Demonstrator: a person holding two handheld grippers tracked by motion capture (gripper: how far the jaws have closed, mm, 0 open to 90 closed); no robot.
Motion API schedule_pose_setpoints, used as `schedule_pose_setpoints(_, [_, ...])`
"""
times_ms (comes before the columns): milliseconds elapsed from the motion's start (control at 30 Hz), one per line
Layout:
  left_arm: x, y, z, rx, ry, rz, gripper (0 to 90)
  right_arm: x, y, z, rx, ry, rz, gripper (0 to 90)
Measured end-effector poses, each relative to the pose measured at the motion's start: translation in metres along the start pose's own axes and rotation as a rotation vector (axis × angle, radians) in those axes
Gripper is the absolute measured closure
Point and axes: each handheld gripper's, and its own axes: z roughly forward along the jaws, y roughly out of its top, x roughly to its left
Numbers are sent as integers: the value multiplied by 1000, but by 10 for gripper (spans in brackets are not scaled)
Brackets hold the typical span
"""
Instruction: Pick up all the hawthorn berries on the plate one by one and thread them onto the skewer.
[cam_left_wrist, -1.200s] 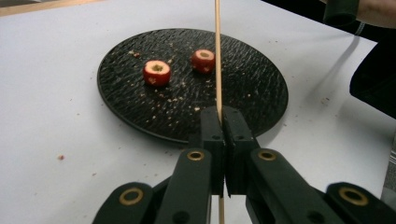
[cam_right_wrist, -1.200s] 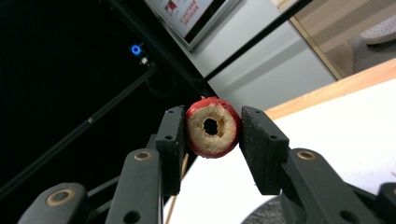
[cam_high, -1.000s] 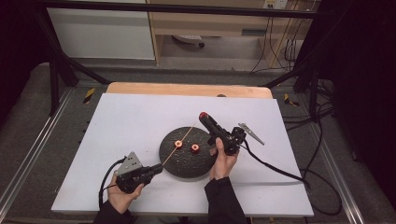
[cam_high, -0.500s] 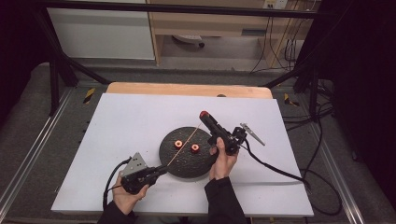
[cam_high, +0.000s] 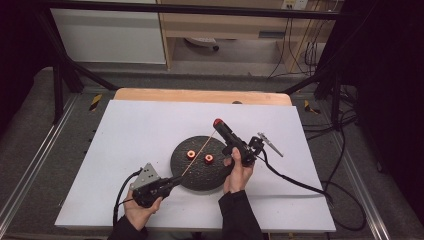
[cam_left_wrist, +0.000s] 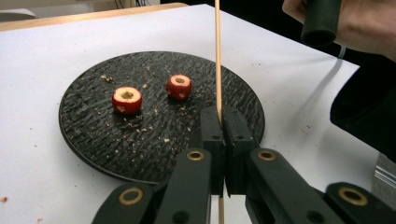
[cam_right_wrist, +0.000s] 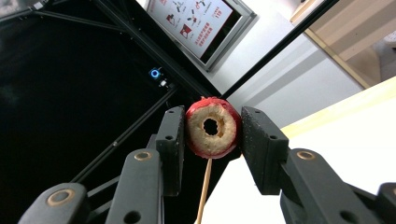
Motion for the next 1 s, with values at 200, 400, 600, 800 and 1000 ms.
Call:
schedule_pose_setpoints(200, [-3, 1, 6, -5, 23, -14, 883, 0, -1, 0, -5, 8, 20, 618])
schedule_pose_setpoints(400, [-9, 0, 13, -16, 29, -29, 885, 0, -2, 0, -17, 7, 27, 619])
schedule_pose_setpoints(600, [-18, -1, 19, -31, 28, -56, 885, -1, -3, 1, -15, 7, 38, 621])
schedule_pose_setpoints(800, [-18, 1, 28, -31, 24, -89, 885, -3, -8, 2, 2, 6, 55, 622])
schedule_pose_setpoints(1000, [-14, 7, 34, -26, 26, -96, 886, -3, -12, 0, 15, 3, 41, 622])
